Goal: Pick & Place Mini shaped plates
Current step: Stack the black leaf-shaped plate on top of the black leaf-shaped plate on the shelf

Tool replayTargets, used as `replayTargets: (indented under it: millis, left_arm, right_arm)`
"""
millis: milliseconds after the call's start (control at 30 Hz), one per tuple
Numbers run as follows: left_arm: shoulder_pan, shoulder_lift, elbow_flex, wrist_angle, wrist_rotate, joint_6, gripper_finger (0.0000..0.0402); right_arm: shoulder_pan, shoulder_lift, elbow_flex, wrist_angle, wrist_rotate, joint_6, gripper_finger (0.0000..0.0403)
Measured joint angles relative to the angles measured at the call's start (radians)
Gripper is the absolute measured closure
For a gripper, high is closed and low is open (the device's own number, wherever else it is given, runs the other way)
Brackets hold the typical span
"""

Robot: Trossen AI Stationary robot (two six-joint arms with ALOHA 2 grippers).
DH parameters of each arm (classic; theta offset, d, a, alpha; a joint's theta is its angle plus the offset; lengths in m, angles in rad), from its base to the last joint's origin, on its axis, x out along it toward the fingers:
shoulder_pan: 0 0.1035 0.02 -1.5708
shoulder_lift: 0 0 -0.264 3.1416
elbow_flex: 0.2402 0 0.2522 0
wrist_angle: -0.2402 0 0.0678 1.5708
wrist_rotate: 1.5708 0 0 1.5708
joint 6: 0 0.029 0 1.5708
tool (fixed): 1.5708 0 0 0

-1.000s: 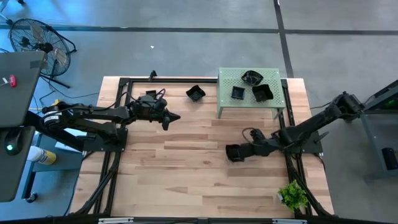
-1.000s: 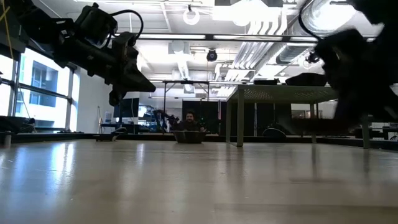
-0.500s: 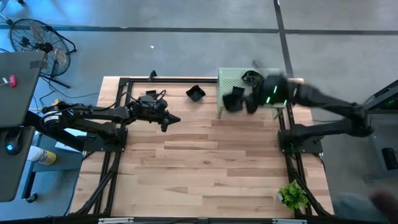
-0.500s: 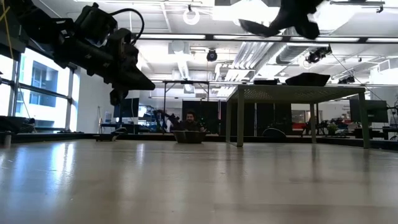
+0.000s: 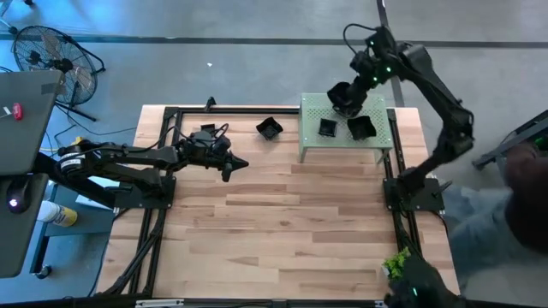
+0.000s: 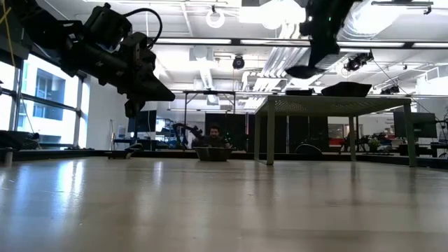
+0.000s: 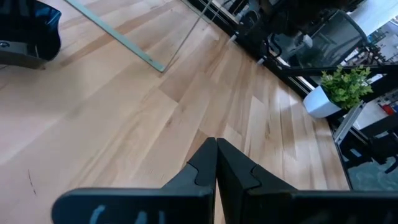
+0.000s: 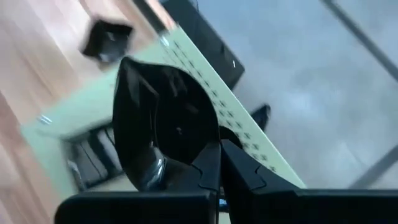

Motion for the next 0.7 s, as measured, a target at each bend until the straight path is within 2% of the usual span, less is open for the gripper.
replayTargets:
  millis: [133,300,700]
  left_arm:
    - [0.000,0.000,0.000,0.000,0.000,0.001,0.0401]
    - [0.000,0.000,0.000,0.000,0.000,0.003,0.0401]
    - [0.000,0.000,0.000,0.000,-0.001,0.029,0.0401]
  right_arm:
    - [-0.059,0.098,0.047,-0.062,0.000,-0.106,0.0402]
    - [-0.095,0.149,0.051,-0.072,0.012,-0.234,0.0402]
    - [-0.099,0.178,0.051,-0.089,0.003,-0.277,0.0402]
